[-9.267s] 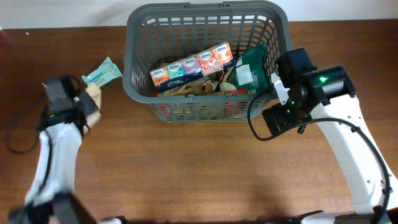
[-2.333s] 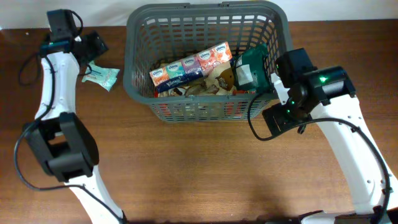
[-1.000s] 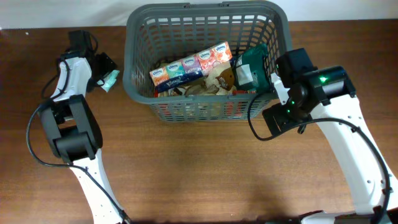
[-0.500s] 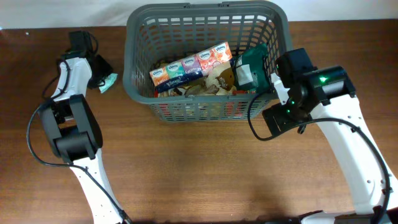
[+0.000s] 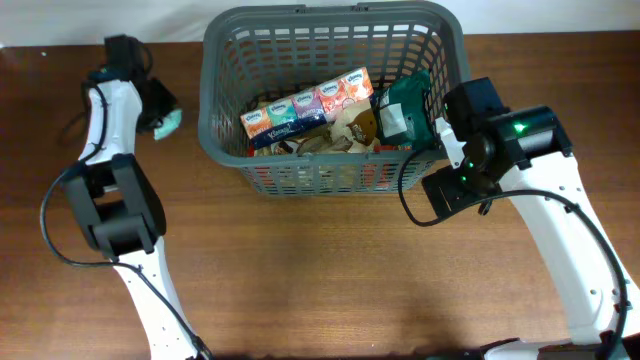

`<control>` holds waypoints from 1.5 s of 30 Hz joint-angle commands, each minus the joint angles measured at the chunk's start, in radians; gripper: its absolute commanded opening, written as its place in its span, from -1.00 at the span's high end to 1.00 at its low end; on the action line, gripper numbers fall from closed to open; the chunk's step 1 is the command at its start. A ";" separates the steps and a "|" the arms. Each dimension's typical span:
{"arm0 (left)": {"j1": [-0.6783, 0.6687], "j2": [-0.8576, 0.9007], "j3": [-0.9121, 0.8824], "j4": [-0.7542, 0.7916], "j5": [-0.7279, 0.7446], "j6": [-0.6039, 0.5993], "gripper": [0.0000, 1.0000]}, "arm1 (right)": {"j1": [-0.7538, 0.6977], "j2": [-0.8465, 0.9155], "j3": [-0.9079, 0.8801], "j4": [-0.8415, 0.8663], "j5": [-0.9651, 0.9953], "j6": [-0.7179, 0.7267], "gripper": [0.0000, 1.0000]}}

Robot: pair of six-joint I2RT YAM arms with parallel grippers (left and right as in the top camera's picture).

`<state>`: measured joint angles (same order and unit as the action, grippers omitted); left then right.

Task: Pack container
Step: 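Lift the wipes pack and drop it into the basket with the left gripper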

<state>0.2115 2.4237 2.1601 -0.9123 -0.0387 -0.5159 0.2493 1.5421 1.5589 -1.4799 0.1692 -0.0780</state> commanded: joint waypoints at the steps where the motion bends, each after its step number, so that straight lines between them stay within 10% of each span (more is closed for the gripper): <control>1: 0.005 -0.008 0.147 -0.049 -0.023 0.067 0.73 | -0.016 0.031 -0.019 -0.022 0.026 0.034 -0.98; 12: -0.091 -0.137 0.585 -0.248 0.011 0.371 0.74 | -0.016 0.031 -0.019 -0.022 0.026 0.034 -0.98; 26: -0.493 -0.225 0.603 -0.488 0.228 1.085 0.81 | -0.016 0.031 -0.019 -0.022 0.026 0.034 -0.98; 45: -0.518 -0.225 0.301 -0.584 0.253 1.199 0.82 | -0.016 0.031 -0.019 -0.022 0.026 0.034 -0.98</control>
<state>-0.3073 2.2009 2.5065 -1.5200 0.1837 0.6476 0.2493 1.5421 1.5589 -1.4799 0.1688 -0.0772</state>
